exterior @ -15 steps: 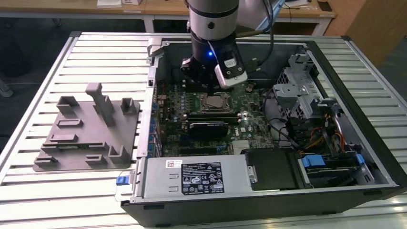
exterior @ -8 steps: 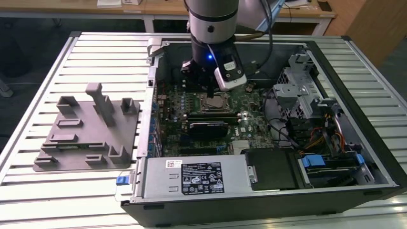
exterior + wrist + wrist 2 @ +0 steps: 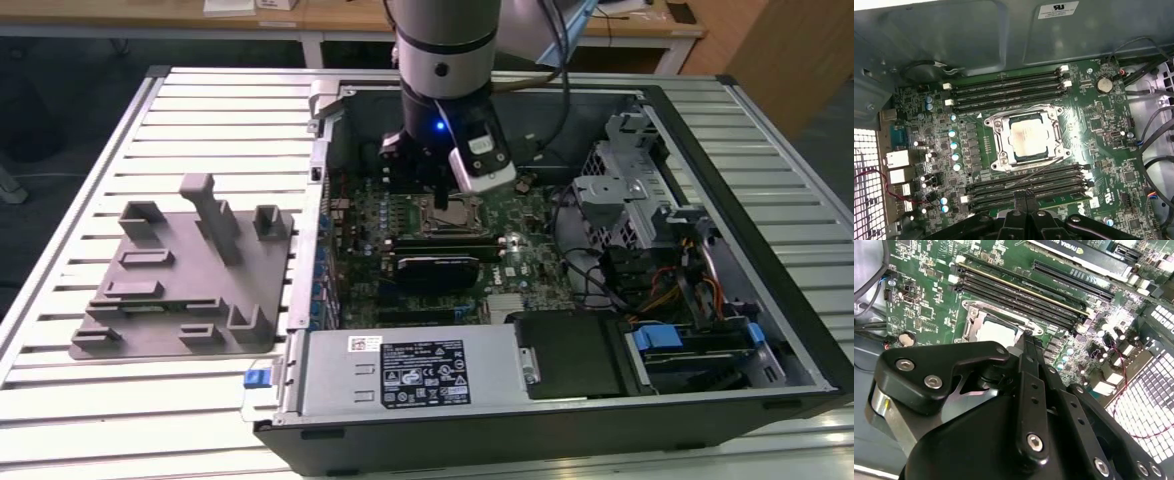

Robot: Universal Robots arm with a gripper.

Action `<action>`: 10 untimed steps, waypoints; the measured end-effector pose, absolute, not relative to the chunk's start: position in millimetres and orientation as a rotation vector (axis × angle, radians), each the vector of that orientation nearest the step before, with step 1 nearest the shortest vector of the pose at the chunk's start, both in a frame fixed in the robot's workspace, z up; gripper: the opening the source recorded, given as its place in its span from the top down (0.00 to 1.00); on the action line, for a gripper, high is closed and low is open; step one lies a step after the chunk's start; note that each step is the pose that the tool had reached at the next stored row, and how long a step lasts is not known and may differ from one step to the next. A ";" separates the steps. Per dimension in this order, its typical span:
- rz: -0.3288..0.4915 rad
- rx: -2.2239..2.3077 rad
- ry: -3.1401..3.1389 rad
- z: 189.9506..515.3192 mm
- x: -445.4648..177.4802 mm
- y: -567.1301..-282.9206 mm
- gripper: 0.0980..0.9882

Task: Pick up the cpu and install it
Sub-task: 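Install the second cpu locking lever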

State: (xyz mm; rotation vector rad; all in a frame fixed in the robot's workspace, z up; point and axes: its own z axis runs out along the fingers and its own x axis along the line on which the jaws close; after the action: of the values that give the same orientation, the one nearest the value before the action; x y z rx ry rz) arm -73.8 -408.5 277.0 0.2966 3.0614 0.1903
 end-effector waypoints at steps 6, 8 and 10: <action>0.190 0.297 3.061 273.0 -73.8 -408.5 0.99; 0.190 0.297 3.061 270.7 -73.8 -408.5 0.99; 0.190 0.297 3.061 268.2 -73.8 -408.5 0.99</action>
State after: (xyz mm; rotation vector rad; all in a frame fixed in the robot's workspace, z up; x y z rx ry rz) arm -73.8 -408.5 268.2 0.2967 3.0613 0.1900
